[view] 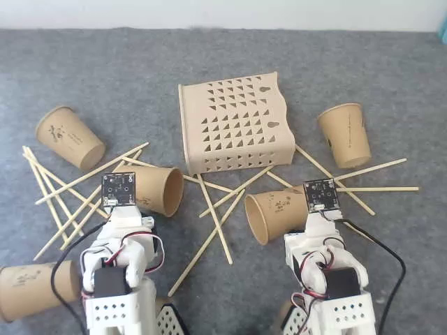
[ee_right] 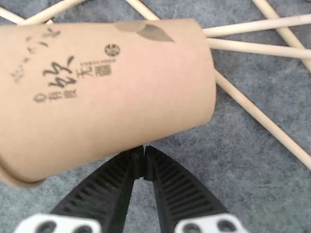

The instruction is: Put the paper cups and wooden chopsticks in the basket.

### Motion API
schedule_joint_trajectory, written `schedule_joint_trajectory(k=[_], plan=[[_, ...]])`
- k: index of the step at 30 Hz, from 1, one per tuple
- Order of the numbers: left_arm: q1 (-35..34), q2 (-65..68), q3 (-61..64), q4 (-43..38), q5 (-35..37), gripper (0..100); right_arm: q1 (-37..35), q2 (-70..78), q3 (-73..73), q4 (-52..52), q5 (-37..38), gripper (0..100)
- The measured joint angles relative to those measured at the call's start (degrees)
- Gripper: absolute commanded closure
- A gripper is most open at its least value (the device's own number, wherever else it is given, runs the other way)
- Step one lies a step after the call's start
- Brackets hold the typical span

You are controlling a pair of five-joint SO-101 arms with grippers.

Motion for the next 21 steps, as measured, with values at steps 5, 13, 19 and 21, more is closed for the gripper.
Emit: schedule_joint_trajectory(k=[5,13,19,21], plan=[[0.0,0.0,0.0,0.0,0.0,99,0.0,0.0,0.0,0.0,0.0,98.9],[0.0,0.0,0.0,0.0,0.0,99,0.0,0.0,0.0,0.0,0.0,98.9],[0.5,0.0,0.0,0.0,0.0,99,0.0,0.0,0.0,0.0,0.0,98.9],[0.5,0.0,0.0,0.0,0.0,99,0.0,0.0,0.0,0.0,0.0,98.9]])
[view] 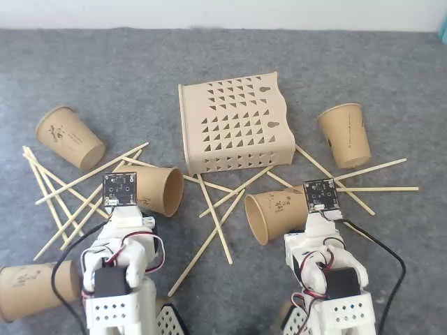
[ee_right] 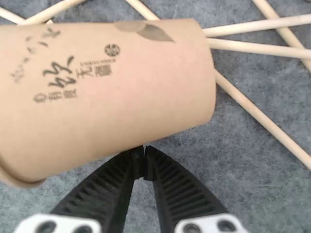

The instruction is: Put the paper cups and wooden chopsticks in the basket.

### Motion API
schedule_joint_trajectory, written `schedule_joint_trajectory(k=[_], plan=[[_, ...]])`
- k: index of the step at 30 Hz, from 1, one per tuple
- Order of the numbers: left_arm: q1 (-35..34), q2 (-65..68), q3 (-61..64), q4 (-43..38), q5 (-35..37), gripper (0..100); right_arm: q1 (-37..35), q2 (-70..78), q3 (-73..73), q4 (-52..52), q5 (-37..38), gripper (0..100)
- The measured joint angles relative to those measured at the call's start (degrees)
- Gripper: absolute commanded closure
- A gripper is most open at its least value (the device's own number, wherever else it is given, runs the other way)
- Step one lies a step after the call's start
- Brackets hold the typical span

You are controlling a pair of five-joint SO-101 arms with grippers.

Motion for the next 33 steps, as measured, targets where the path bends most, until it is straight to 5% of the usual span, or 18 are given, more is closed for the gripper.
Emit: schedule_joint_trajectory(k=[20,29,33], plan=[[0.0,0.0,-8.6,-0.7,0.0,99,0.1,0.0,-0.1,0.0,0.0,98.6],[-0.1,0.0,-9.5,-5.8,-4.7,99,18.7,-0.4,-5.7,-2.3,0.0,96.9],[-0.1,0.0,-14.9,-5.1,-4.7,99,21.5,-0.5,-6.0,-4.1,2.6,90.6]])
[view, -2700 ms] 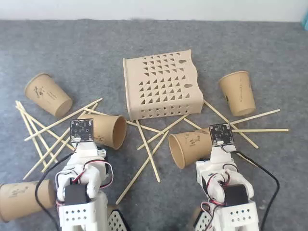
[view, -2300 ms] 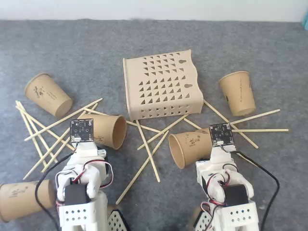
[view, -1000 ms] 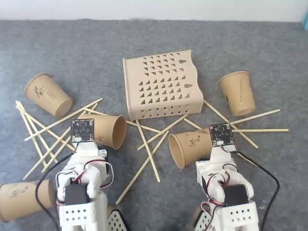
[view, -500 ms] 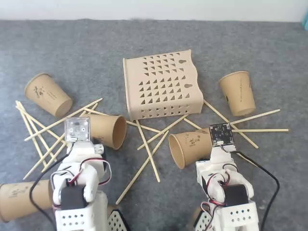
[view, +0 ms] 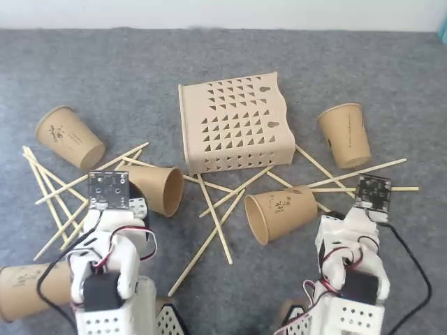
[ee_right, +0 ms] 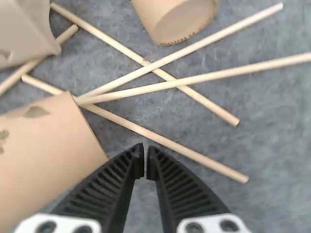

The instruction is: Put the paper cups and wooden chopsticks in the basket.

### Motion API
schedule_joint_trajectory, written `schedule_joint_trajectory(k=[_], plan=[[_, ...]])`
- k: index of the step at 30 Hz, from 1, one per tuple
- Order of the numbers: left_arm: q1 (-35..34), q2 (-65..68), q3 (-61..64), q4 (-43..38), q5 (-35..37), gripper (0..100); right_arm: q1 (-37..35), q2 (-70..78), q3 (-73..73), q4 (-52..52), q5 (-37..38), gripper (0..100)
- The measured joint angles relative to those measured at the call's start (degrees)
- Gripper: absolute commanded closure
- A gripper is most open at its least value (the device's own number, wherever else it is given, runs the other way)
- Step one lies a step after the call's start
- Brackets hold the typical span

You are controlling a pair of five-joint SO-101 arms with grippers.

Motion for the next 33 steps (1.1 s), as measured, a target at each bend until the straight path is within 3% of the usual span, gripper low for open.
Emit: schedule_joint_trajectory(k=[4,8,15,22,26,29,33], plan=[[0.0,0.0,-6.8,2.2,1.1,98,2.5,0.4,-2.9,-0.8,11.2,91.7],[-0.1,3.0,-10.1,2.3,1.2,92,4.5,0.2,-9.7,-1.6,11.3,93.6],[0.0,25.8,-22.9,2.5,6.1,91,0.9,10.3,-26.7,-0.2,10.5,93.6],[0.0,46.1,-33.3,2.5,14.4,91,0.3,40.4,-47.0,1.7,4.6,93.4],[0.0,54.9,-33.8,0.5,19.0,91,-3.3,57.9,-60.3,6.0,-0.5,85.0],[0.0,59.4,-31.4,-4.7,21.6,91,-5.9,70.3,-70.4,9.6,-4.8,78.8],[0.0,61.3,-24.1,-14.2,22.5,91,-8.9,84.5,-83.0,12.4,-10.6,79.0]])
